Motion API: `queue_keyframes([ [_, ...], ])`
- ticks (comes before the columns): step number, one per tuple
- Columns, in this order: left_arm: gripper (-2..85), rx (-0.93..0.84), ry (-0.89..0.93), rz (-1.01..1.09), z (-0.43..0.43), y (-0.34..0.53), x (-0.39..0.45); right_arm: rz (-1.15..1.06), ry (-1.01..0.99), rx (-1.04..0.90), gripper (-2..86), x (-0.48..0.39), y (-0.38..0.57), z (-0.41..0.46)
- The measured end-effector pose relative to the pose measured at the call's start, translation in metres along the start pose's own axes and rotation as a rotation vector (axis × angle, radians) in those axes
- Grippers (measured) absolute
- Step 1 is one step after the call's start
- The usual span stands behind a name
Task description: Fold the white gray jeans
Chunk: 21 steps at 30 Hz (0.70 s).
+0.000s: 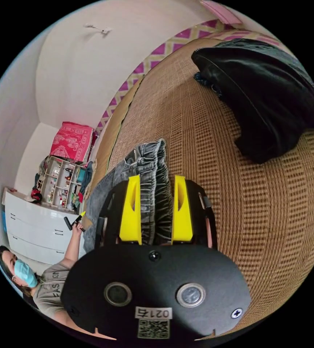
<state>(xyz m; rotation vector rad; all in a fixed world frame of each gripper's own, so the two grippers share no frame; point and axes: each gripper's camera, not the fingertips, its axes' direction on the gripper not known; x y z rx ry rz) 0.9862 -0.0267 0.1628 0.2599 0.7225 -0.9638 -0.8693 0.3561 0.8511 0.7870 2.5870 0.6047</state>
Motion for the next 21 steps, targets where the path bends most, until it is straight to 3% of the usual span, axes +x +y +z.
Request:
queue_keyframes([
  [1, 17.2, -0.076, -0.009, -0.038, 0.015, -0.011, -0.004, 0.007, -0.007, -0.003, 10.4, 0.002, -0.004, 0.003],
  [6, 8.8, -0.091, -0.252, -0.028, 0.037, -0.042, 0.022, -0.028, -0.036, -0.139, 3.3, 0.012, -0.03, 0.025],
  [10, 1.2, -0.096, -0.056, -0.079, 0.063, -0.077, 0.032, -0.05, -0.056, -0.111, 0.1, 0.013, -0.036, 0.01],
  [13, -0.2, -0.114, 0.042, -0.066, 0.096, -0.115, 0.052, -0.042, 0.061, -0.064, -0.2, 0.009, -0.037, 0.001],
  [18, -0.6, -0.122, -0.017, -0.025, 0.149, -0.186, 0.108, 0.101, 0.291, 0.146, -0.1, 0.022, -0.03, -0.055],
  [21, -0.6, -0.09, -0.059, -0.015, 0.161, -0.212, 0.134, 0.128, 0.305, 0.182, 0.0, 0.029, -0.013, -0.079],
])
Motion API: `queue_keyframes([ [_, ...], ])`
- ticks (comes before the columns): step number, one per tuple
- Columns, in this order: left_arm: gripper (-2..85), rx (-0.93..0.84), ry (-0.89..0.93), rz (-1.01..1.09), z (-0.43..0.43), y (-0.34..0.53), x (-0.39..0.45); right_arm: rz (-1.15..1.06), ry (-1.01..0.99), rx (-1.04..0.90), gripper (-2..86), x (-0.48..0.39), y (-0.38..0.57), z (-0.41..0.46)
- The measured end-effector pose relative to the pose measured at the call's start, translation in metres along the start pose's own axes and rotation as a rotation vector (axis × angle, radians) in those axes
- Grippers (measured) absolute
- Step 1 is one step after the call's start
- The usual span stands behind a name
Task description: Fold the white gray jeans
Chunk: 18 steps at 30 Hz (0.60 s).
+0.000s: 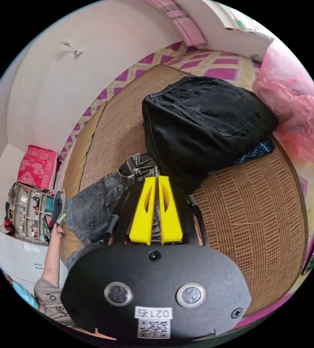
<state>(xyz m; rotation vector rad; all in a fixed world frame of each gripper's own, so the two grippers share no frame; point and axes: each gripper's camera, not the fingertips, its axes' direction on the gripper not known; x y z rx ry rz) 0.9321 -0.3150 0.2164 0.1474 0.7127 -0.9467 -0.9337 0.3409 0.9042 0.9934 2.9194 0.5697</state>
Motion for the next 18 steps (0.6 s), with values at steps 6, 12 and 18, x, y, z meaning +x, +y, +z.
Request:
queue_keyframes([
  [6, -0.2, 0.052, 0.059, -0.059, -0.049, 0.015, -0.031, -0.074, 0.024, 0.009, -0.2, -0.003, 0.039, -0.019],
  [12, -0.9, 0.192, 0.079, -0.16, -0.136, 0.121, -0.115, -0.283, -0.019, 0.045, 2.7, -0.029, 0.113, -0.06],
  [18, -0.6, 0.154, 0.23, 0.032, -0.193, 0.215, -0.126, -0.485, -0.217, -0.088, 2.8, -0.072, 0.207, -0.054],
])
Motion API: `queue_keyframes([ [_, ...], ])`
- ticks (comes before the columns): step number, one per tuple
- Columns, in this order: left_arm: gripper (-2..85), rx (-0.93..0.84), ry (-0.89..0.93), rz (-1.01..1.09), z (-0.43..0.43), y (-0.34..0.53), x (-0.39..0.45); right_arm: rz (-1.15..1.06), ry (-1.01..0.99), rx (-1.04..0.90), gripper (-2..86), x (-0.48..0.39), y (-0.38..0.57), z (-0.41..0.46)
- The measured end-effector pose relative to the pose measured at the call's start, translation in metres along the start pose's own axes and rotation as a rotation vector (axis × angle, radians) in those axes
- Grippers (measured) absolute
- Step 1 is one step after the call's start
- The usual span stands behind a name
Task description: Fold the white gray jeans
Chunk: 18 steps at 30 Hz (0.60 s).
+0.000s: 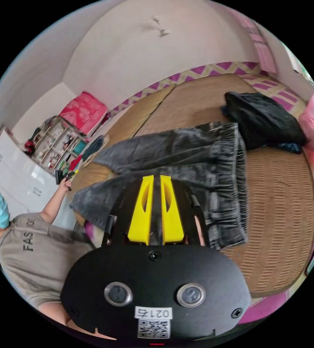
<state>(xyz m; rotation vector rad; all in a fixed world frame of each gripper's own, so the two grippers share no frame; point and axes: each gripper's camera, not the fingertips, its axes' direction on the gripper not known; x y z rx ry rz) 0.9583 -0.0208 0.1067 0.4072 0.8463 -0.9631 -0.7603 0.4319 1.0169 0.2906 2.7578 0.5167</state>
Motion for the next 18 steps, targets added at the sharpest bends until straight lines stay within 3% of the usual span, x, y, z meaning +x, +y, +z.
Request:
queue_keyframes([
  [6, 4.2, -0.142, -0.136, 0.341, 0.003, 0.099, 0.119, -0.14, -0.131, -0.15, 1.2, -0.064, 0.063, 0.055],
  [8, 11.2, -0.154, -0.382, 0.34, 0.007, 0.125, 0.133, -0.142, -0.171, -0.153, 0.7, -0.071, 0.079, 0.064],
  [10, 14.8, -0.195, -0.512, 0.278, 0.011, 0.134, 0.123, -0.138, -0.193, -0.152, 0.3, -0.076, 0.092, 0.07],
  [12, 16.4, -0.17, -0.495, 0.144, 0.001, 0.137, 0.1, -0.125, -0.222, -0.13, -0.1, -0.078, 0.107, 0.07],
  [14, 13.2, -0.163, -0.342, -0.002, -0.01, 0.141, 0.072, -0.119, -0.239, -0.115, -0.3, -0.08, 0.118, 0.068],
  [18, 3.5, -0.133, -0.255, -0.01, -0.015, 0.146, 0.059, -0.076, -0.269, -0.054, -0.5, -0.078, 0.14, 0.057],
])
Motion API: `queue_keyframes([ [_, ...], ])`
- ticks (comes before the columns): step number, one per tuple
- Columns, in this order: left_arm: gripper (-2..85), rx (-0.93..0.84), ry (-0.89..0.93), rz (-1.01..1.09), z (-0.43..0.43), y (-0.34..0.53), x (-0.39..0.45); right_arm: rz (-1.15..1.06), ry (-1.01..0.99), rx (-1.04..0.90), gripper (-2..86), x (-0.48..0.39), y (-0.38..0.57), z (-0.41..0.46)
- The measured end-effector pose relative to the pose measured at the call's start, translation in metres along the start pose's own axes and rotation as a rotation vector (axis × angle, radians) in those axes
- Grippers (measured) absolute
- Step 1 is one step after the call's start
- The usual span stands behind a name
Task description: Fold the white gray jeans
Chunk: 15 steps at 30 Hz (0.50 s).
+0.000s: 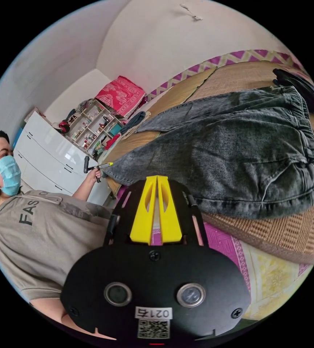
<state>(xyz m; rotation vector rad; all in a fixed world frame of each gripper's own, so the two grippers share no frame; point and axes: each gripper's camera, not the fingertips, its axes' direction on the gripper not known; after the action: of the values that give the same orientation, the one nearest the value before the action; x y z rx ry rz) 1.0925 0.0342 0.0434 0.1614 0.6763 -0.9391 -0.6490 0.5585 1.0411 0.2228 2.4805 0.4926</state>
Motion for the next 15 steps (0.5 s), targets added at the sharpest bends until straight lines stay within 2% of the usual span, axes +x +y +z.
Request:
queue_keyframes([
  [7, 0.3, 0.103, 0.155, -0.045, -0.021, -0.057, -0.039, 0.06, -0.028, 0.068, -0.5, -0.004, 0.029, -0.003],
  [10, 0.2, 0.048, 0.132, 0.003, -0.013, -0.087, -0.044, 0.048, -0.001, 0.074, -0.4, -0.015, 0.033, 0.001],
  [14, 0.1, -0.096, 0.189, -0.052, 0.039, -0.09, -0.072, 0.0, 0.075, 0.08, 0.1, -0.033, 0.029, 0.016],
  [15, 0.1, -0.078, 0.218, -0.064, 0.041, -0.088, -0.077, -0.017, 0.117, 0.073, 0.4, -0.038, 0.026, 0.023],
])
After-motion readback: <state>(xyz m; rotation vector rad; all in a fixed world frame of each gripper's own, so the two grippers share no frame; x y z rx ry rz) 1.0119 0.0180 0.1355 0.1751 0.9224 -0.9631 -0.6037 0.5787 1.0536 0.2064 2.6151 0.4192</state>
